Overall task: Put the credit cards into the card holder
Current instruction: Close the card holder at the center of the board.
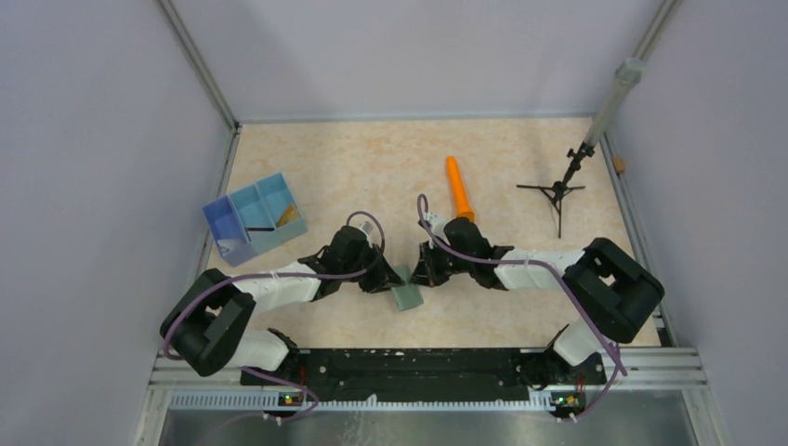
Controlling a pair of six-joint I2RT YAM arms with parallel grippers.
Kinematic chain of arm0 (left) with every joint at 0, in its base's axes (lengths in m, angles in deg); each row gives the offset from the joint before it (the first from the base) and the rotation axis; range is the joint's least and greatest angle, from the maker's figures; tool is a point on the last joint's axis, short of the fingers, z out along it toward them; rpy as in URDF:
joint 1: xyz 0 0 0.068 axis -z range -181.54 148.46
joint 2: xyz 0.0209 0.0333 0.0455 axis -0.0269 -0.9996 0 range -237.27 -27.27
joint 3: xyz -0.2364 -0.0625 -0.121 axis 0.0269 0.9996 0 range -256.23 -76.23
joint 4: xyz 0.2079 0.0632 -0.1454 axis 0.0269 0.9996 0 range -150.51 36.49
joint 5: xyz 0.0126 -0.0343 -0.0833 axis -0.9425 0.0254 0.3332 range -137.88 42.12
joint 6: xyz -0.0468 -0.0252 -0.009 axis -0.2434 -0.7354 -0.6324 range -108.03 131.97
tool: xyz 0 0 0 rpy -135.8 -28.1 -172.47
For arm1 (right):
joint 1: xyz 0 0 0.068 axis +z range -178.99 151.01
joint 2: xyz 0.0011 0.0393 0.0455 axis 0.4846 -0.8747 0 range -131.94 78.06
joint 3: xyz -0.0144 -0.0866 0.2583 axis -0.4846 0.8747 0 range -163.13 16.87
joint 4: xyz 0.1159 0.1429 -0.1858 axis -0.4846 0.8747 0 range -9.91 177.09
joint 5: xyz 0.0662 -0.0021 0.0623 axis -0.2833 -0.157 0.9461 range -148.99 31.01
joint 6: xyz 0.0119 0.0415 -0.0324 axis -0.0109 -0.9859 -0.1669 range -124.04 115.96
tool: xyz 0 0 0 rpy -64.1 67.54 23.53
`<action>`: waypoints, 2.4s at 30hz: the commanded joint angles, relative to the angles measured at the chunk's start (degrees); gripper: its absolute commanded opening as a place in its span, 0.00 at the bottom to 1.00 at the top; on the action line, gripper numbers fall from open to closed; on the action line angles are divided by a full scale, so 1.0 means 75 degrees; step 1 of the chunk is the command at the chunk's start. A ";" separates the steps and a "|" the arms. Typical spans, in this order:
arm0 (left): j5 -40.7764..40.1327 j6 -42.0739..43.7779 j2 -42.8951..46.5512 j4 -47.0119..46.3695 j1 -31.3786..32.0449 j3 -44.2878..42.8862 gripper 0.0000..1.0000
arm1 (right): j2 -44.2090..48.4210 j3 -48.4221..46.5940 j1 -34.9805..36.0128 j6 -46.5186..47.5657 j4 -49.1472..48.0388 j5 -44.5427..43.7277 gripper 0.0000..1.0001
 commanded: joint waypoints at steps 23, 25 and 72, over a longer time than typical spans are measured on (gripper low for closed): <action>-0.0132 0.0126 -0.0049 -0.0040 0.0011 -0.0186 0.00 | -0.0436 0.0061 0.0172 -0.0098 -0.0601 0.0299 0.00; -0.0152 0.0126 -0.0033 -0.0024 0.0017 -0.0176 0.00 | -0.0442 0.0097 0.0188 -0.0129 -0.0595 0.0271 0.00; -0.0449 -0.0583 0.0147 -0.0573 -0.0026 0.0482 0.00 | -0.0083 0.1673 0.0845 -0.1940 -0.1551 -0.1329 0.00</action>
